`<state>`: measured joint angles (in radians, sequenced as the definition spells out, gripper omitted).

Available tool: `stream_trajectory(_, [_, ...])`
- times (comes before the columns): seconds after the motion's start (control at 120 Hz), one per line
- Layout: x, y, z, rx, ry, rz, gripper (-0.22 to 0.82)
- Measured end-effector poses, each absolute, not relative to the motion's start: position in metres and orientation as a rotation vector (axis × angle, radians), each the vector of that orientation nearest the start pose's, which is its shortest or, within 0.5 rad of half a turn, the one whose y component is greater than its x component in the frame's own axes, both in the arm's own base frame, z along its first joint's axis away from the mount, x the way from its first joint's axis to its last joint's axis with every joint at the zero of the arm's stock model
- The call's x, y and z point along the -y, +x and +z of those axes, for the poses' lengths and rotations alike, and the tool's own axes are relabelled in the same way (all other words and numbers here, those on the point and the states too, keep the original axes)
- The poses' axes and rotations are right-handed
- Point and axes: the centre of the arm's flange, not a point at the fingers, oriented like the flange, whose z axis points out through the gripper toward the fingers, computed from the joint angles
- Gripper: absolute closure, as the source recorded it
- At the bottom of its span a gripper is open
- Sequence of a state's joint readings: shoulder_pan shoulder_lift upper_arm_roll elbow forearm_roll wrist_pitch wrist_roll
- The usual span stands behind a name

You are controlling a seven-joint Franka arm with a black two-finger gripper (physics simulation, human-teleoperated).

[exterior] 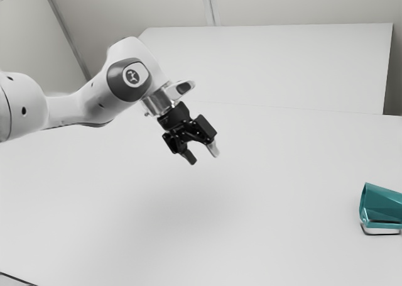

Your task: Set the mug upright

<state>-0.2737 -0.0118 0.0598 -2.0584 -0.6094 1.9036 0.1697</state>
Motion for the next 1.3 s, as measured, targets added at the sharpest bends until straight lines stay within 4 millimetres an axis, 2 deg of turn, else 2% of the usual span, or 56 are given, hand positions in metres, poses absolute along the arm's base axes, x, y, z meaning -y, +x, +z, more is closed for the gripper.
stream_trajectory(0.175, [0.198,0.517,0.407,0.171,2.509,-0.202,0.0])
stream_trajectory(0.342, [0.259,0.506,0.383,0.195,2.464,-0.183,0.0])
stream_trajectory(0.458, [0.286,0.503,0.366,0.171,2.444,-0.158,0.0])
stream_trajectory(0.783, [0.326,0.505,0.316,0.051,2.373,-0.109,0.0])
stream_trajectory(1.133, [0.373,0.534,0.299,0.184,2.307,-0.004,0.0])
stream_trajectory(1.3, [0.407,0.548,0.298,0.296,2.26,0.046,0.0])
